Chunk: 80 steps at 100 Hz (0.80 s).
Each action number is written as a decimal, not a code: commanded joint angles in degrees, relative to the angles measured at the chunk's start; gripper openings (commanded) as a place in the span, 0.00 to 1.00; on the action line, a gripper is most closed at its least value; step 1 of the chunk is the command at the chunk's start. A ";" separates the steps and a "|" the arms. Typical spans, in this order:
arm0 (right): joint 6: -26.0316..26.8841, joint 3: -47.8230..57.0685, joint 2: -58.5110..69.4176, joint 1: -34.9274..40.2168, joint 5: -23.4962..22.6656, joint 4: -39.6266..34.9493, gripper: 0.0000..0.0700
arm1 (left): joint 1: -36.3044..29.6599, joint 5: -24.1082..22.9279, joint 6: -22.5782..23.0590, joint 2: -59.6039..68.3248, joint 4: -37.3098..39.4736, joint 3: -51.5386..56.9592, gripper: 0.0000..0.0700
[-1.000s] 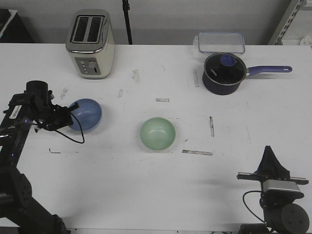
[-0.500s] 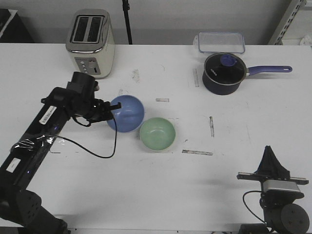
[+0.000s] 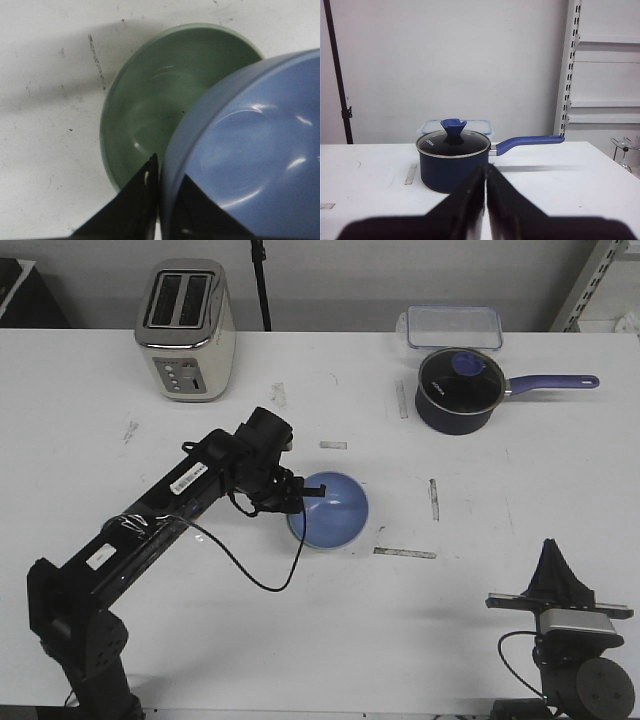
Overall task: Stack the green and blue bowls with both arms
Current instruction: 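Carry the blue bowl over the green bowl and lower it inside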
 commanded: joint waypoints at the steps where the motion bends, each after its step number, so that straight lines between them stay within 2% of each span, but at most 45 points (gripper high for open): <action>1: 0.72 0.28 -0.22 0.07 0.00 0.59 0.00 | 0.04 0.02 -0.07 1.97 -0.17 1.40 0.00; 24: 0.72 0.28 -0.22 0.07 0.00 0.59 0.00 | 0.31 -0.42 0.24 2.56 -0.13 1.40 0.00; 32: 0.72 0.28 -0.22 0.07 0.00 0.59 0.00 | 0.42 -0.35 1.79 2.82 -0.13 1.40 0.01; 48: 0.72 0.28 -0.22 0.07 0.00 0.59 0.00 | 0.42 -0.33 2.05 2.99 0.00 1.40 0.13; 75: 0.72 0.28 -0.22 0.07 0.00 0.59 0.00 | 0.42 2.56 2.08 2.97 0.92 1.44 0.13; 80: 0.72 0.28 -0.22 0.07 0.00 0.59 0.00 | 0.42 2.84 2.05 2.86 0.76 1.62 0.17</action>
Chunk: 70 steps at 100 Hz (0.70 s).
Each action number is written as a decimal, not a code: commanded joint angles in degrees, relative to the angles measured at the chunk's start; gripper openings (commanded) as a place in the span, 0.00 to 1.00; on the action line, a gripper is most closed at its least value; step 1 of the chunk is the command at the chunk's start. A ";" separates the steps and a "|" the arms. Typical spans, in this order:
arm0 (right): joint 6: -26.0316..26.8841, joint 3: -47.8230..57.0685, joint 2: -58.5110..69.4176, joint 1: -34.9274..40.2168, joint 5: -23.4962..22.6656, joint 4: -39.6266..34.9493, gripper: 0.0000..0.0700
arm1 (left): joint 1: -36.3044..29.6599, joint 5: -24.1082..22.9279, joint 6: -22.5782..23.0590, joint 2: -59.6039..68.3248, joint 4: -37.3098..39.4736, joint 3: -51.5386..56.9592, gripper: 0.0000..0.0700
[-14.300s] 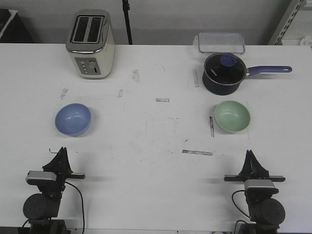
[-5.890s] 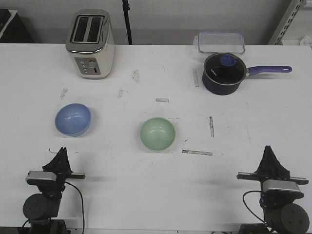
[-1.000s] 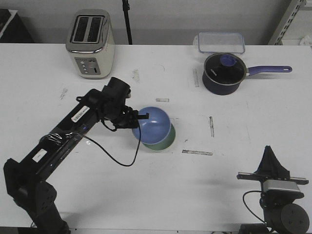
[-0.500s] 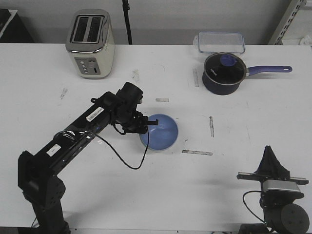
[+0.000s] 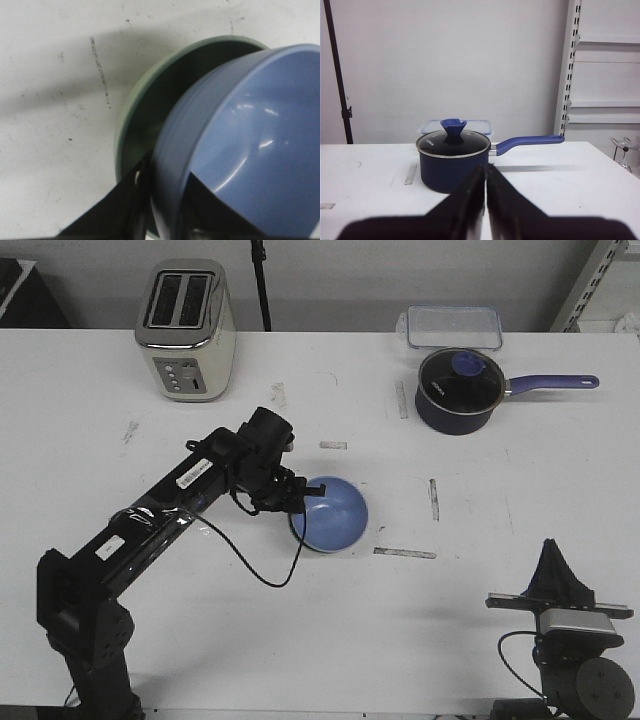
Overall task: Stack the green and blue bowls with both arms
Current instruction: 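Carry the blue bowl over the green bowl and lower it inside, then open the left gripper and withdraw it back toward the robot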
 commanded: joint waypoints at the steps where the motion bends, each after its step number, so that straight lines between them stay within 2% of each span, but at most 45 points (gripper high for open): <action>1: 0.72 0.28 -0.22 0.07 0.00 0.59 0.00 | -0.22 0.83 0.66 1.16 -0.11 1.64 0.18; 8: 0.72 0.28 -0.22 0.07 0.00 0.59 0.00 | -0.20 0.83 0.66 0.63 -0.02 1.73 0.26; 70: 0.72 0.28 -0.22 0.07 0.00 0.59 0.00 | 2.45 -0.15 0.37 -10.25 -1.18 0.94 0.25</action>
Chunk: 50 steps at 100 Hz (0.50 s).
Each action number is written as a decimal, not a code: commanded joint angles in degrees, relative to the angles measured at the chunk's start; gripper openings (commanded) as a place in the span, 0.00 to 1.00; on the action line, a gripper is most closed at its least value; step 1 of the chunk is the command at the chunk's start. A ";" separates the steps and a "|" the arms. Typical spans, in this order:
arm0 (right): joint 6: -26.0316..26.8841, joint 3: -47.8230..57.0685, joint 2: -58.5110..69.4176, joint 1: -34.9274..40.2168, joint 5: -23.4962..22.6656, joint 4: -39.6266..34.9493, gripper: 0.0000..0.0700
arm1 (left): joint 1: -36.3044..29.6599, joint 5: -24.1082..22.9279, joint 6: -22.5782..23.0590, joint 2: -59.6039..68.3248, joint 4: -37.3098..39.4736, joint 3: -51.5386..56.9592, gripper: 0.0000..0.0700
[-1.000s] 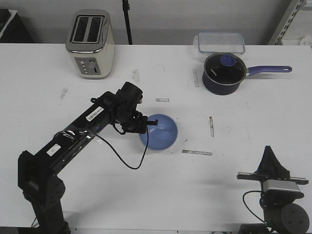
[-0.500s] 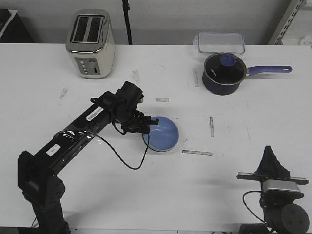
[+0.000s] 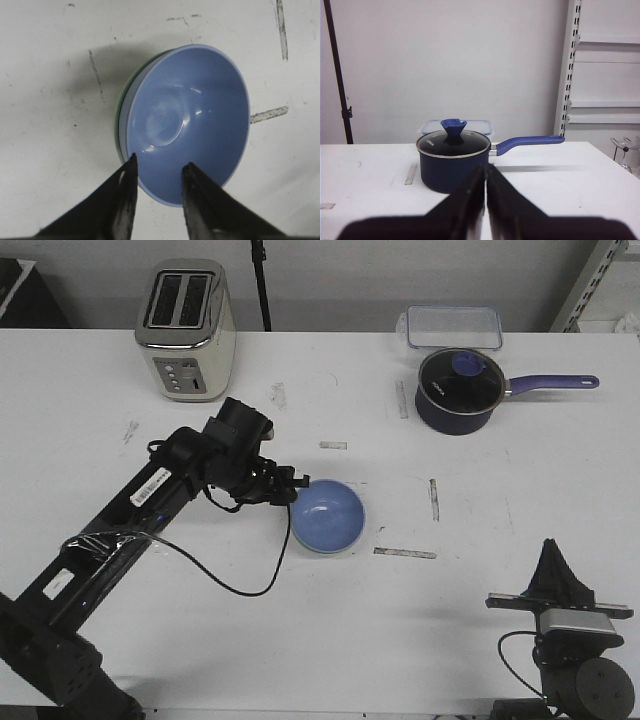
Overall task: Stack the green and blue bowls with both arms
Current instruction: 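Open the left gripper and withdraw it back toward the robot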
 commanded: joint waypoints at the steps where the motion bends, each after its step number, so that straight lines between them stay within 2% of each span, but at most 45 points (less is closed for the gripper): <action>1: 0.72 0.28 -0.22 0.07 0.00 0.59 0.00 | 0.48 -0.83 0.48 -0.83 0.68 0.72 0.24; 12: 0.72 0.28 -0.22 0.07 0.00 0.59 0.00 | 1.84 -3.72 1.53 -4.61 4.90 -3.48 0.23; 24: 0.72 0.28 -0.22 0.07 0.00 0.59 0.00 | 3.56 -5.92 3.85 -10.40 13.66 -11.56 0.23; 50: 0.72 0.28 -0.22 0.07 0.00 0.59 0.00 | 9.33 -6.97 7.80 -24.17 33.79 -30.29 0.21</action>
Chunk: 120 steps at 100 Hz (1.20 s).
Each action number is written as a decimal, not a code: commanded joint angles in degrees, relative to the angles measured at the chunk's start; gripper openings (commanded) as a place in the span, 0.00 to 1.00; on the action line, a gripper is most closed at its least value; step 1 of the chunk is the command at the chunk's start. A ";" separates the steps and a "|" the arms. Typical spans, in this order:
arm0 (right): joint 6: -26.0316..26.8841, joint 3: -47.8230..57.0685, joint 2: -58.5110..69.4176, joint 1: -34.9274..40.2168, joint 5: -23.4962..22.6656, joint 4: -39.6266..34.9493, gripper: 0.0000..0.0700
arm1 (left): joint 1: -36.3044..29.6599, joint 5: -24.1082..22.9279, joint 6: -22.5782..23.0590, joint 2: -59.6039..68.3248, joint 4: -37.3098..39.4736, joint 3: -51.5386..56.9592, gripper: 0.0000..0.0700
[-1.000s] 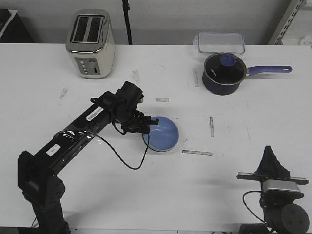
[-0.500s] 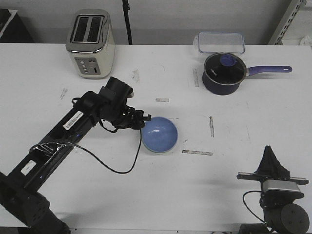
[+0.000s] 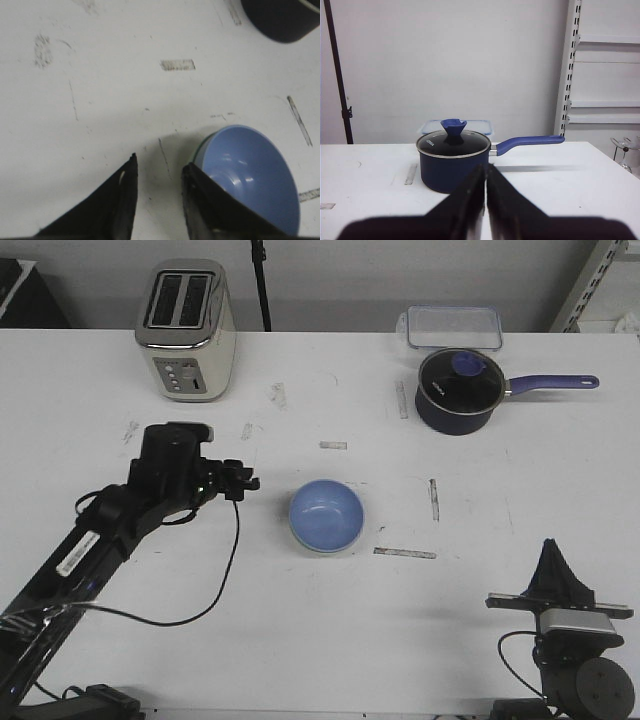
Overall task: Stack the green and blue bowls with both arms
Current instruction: 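Open the left gripper and withdraw it back toward the robot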
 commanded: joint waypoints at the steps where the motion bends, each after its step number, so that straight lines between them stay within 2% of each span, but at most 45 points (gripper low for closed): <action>1: 0.72 0.28 -0.22 0.07 0.00 0.59 0.00 | 1.40 -0.24 3.08 -3.04 5.70 -4.22 0.20; 10: 0.72 0.28 -0.22 0.07 0.00 0.59 0.00 | 4.20 -0.24 5.46 -7.82 13.51 -11.39 0.11; 29: 0.72 0.28 -0.22 0.07 0.00 0.59 0.00 | 10.16 -0.42 9.77 -16.65 28.98 -25.49 0.11; 38: 0.72 0.28 -0.22 0.07 0.00 0.59 0.00 | 12.61 -0.42 13.94 -20.00 31.52 -30.14 0.09; 48: 0.72 0.28 -0.22 0.07 0.00 0.59 0.00 | 15.39 -0.48 18.58 -23.98 31.54 -34.51 0.00; 57: 0.72 0.28 -0.22 0.07 0.00 0.59 0.00 | 17.59 -0.50 20.76 -27.89 31.80 -38.01 0.00; 78: 0.72 0.28 -0.22 0.07 0.00 0.59 0.00 | 20.31 -1.03 20.79 -38.42 36.11 -46.75 0.00; 95: 0.72 0.28 -0.22 0.07 0.02 0.59 0.00 | 21.09 -8.35 19.06 -48.85 35.21 -53.44 0.00; 103: 0.72 0.28 -0.22 0.07 0.00 0.59 0.00 | 21.09 -12.31 18.12 -53.18 32.15 -54.27 0.00; 120: 0.72 0.28 -0.22 0.07 0.00 0.59 0.00 | 21.09 -12.74 16.83 -59.73 29.59 -54.27 0.00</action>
